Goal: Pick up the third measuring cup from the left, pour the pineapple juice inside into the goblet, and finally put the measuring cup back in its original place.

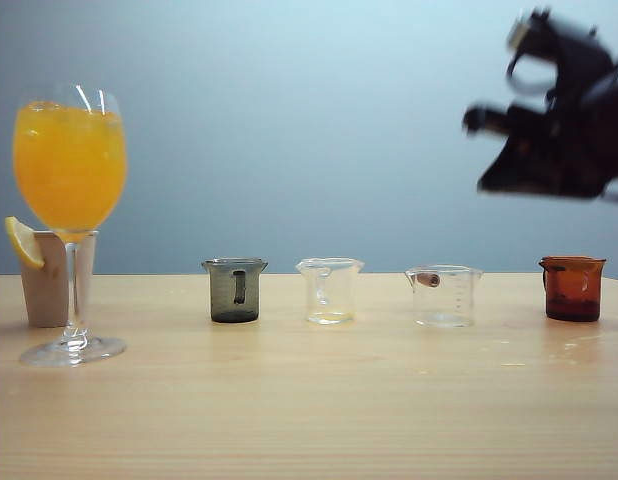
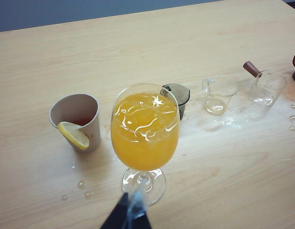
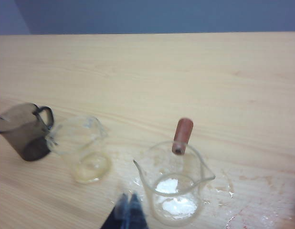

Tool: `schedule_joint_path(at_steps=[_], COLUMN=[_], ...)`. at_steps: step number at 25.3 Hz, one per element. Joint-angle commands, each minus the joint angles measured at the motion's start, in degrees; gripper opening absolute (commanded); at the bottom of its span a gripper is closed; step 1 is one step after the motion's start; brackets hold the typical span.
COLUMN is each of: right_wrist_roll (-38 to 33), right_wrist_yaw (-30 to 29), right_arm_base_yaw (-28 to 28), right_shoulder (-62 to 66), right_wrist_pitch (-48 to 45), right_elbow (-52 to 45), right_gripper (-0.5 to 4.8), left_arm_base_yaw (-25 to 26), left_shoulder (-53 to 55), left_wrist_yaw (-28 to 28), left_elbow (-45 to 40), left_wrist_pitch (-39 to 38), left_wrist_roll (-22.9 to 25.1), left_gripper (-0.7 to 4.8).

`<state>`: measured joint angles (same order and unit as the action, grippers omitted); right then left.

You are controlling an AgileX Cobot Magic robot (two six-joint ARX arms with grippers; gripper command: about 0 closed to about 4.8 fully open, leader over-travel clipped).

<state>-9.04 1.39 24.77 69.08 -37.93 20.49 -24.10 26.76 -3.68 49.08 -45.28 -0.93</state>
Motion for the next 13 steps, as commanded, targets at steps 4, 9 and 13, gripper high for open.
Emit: schedule_joint_path(at_steps=[4,9,13], right_wrist_roll=[0.52,0.50,0.50], right_wrist_yaw=[-0.04,-0.26,0.11], right_arm_base_yaw=[0.02,0.02,-0.07], right_shoulder=[-19.74,-29.24,-38.97], right_wrist_pitch=[25.51,32.06,41.75], right_elbow=[1.51,1.46,1.33], right_gripper=[-0.08,-0.08,-0.08], left_arm_base_yaw=[0.00,0.00,0.00], left_shoulder=[-0.02,-0.02,-0.59], left_wrist_yaw=[-0.17,-0.15,-0.17], left_elbow=[0.17,0.17,-0.44], left_wrist_pitch=[0.33,0.33,0.52], left_wrist_roll=[0.07,0.07,0.07], left_gripper=[-0.04,-0.04,-0.04])
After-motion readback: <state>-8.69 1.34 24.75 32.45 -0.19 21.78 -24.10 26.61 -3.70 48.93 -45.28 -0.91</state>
